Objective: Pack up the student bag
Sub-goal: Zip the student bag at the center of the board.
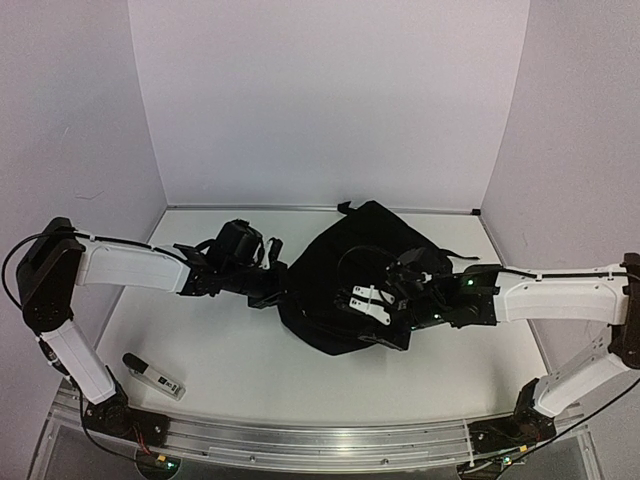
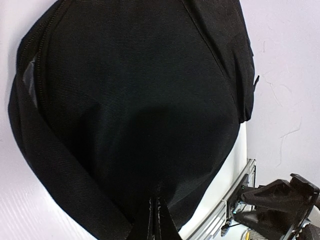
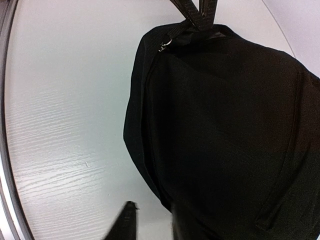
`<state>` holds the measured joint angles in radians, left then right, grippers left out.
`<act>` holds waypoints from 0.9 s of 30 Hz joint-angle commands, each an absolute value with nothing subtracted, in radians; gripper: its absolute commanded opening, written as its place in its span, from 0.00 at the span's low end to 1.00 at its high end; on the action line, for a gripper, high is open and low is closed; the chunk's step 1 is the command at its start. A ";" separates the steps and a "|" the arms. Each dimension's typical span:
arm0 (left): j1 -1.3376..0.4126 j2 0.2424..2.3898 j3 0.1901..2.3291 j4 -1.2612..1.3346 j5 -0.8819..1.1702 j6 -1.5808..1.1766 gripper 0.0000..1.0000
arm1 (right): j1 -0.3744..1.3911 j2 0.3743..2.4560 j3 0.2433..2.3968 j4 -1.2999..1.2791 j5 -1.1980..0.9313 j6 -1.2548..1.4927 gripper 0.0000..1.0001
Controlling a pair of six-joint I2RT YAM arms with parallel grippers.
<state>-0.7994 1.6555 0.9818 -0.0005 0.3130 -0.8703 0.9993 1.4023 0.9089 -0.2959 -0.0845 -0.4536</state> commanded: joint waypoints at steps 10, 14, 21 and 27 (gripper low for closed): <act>-0.796 1.640 0.979 0.086 0.351 -0.899 0.00 | 1.050 1.698 1.153 -0.205 -0.071 -0.424 0.62; -0.796 1.630 0.971 0.093 0.346 -0.905 0.00 | 1.052 1.789 1.192 -0.185 -0.014 -0.428 0.60; -0.792 1.631 0.982 0.029 0.288 -0.880 0.00 | 1.052 1.728 1.139 -0.184 0.070 -0.427 0.00; -0.756 1.658 0.979 0.013 0.262 -0.880 0.00 | 1.052 1.585 1.036 -0.225 0.014 -0.455 0.00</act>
